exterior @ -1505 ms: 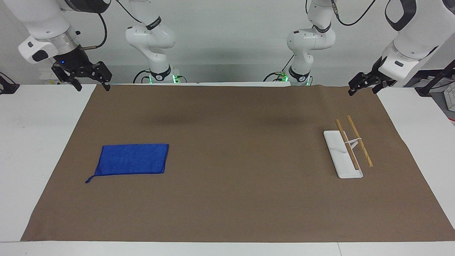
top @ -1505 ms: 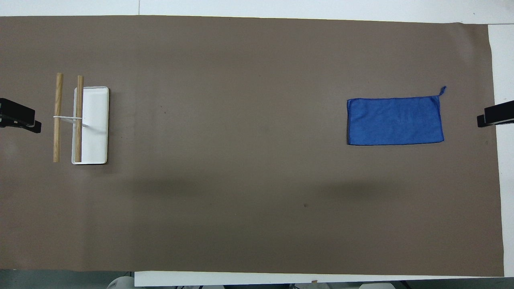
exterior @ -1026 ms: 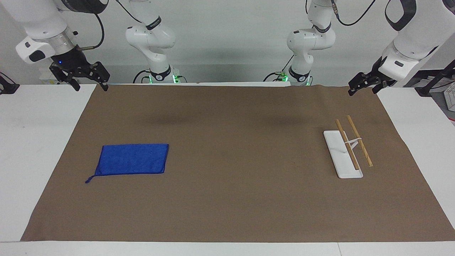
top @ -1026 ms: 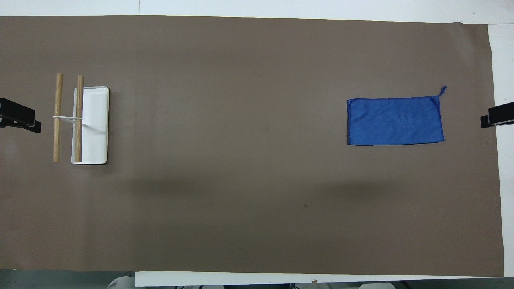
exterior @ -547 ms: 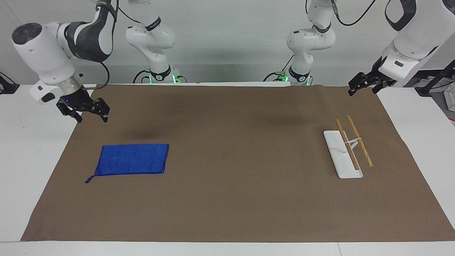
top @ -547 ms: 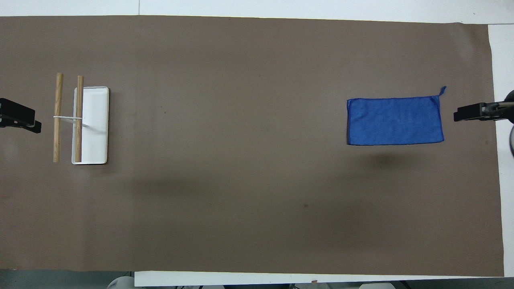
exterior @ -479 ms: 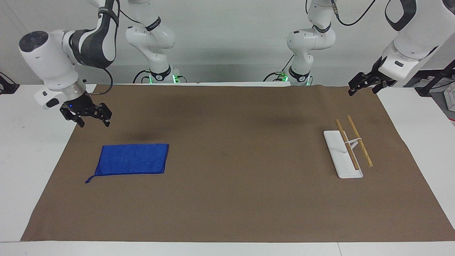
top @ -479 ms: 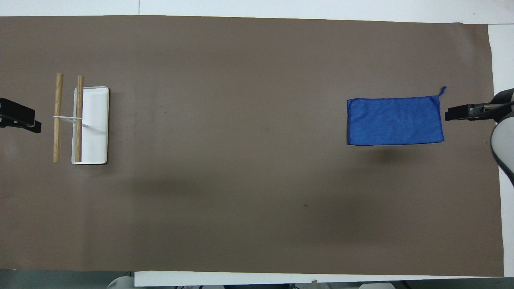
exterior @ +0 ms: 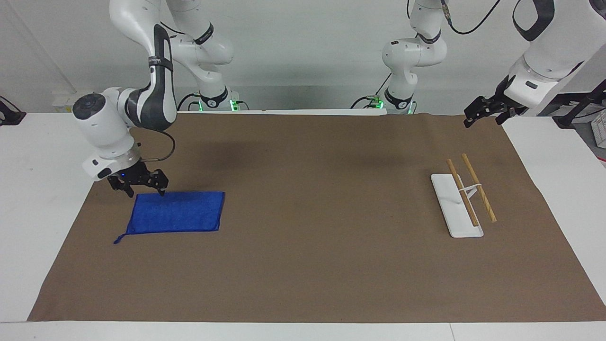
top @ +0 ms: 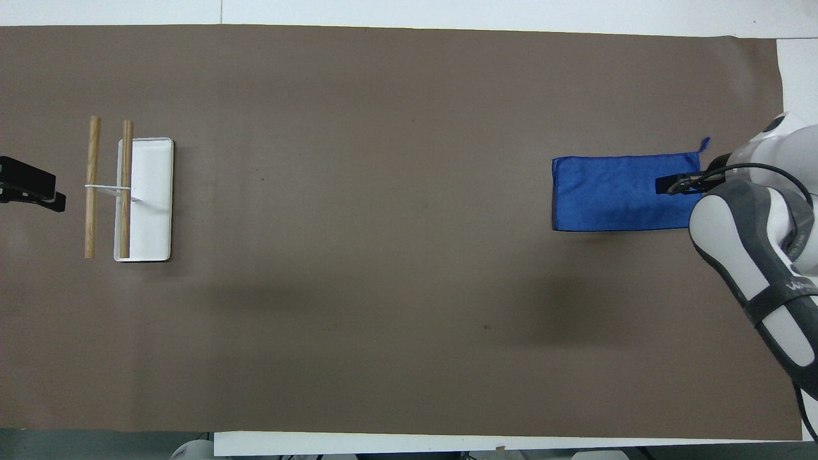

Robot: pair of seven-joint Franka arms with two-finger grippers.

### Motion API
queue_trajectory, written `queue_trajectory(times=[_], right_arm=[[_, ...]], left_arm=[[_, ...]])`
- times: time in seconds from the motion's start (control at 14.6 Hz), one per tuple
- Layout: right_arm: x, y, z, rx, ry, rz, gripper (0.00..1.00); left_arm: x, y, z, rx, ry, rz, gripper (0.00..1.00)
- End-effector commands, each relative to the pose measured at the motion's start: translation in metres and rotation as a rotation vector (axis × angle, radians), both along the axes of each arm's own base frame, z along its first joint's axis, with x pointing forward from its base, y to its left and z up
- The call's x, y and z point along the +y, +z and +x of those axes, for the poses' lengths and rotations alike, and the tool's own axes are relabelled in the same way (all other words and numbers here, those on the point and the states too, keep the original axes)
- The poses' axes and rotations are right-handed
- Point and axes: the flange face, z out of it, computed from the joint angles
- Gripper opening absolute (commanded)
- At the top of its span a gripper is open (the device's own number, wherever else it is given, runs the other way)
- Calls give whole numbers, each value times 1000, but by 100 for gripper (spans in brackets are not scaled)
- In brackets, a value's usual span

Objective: Right arm passes towel to left arm to hang
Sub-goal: 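Reach the right gripper to the blue towel and grasp its corner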

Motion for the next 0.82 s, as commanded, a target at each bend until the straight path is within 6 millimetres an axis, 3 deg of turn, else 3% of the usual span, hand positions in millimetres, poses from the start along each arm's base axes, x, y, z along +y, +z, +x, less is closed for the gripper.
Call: queue_trajectory(times=[0.0,0.14,0.75], right_arm=[[0,-37,6,5,27,-7,100],[-1,-53,9,2,31,-10,100],[0,-73,-3,38,35,-4,96]], left_arm=[[2,-1,-2,-8,4,-7,100],[2,-1,-3,-10,4,-7,100],[2,0,-3,-11,4,-7,100]])
